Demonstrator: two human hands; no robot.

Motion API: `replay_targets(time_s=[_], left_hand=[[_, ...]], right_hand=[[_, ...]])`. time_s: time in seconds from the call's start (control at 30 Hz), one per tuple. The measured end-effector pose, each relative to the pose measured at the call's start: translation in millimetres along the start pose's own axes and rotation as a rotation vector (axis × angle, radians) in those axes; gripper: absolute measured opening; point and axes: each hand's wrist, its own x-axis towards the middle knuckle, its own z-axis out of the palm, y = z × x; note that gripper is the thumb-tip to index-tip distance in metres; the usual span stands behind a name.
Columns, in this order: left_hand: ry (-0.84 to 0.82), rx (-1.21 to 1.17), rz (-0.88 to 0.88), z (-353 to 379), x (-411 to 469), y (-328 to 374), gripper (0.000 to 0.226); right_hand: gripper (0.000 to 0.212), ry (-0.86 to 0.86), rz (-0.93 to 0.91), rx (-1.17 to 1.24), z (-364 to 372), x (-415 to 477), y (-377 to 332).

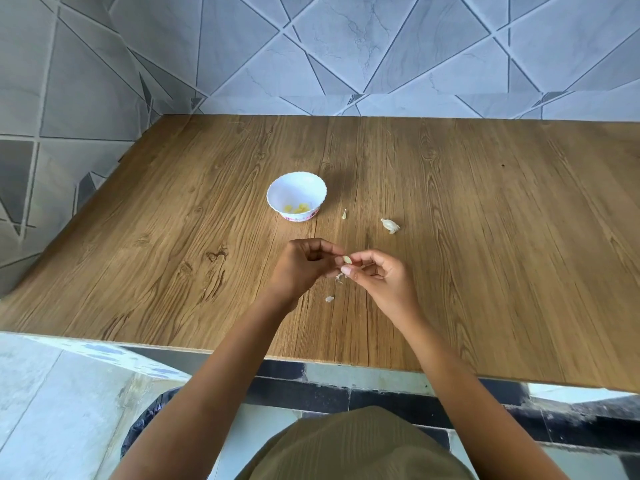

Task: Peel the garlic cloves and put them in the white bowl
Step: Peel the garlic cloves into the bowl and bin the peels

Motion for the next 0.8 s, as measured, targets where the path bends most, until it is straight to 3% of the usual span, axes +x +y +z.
replay_targets(time_s=[0.27,0.37,0.47,0.53,0.7,0.8], left_hand=[[0.084,0.315,0.139,4,-3,-4,0.017],[0.094,0.418,0.235,4,-6,-4,0.013],[0.059,0.436,0.262,4,-7,-5,0.014],[0.073,0.405,0.233,4,-8,-7,0.016],[0.189,0.277,0.107,-6,-5,-9,0.022],[0.222,0.297,0.042,-14,-2,-9,0.022]], right_hand=[[0.010,0.035,-0.114,-0.190,2,-3,-1],[0.005,-0.008,0.026,-0.055,2,-2,-3],[0.014,-0.009,0.248,0.182,1,-1,-6],[0.015,0.016,0.288,0.172,3,-1,-6],[0.016,0.006,0.070,-0.213,-2,-6,-3],[0.020,0.009,-0.021,-0.302,-4,-9,1]])
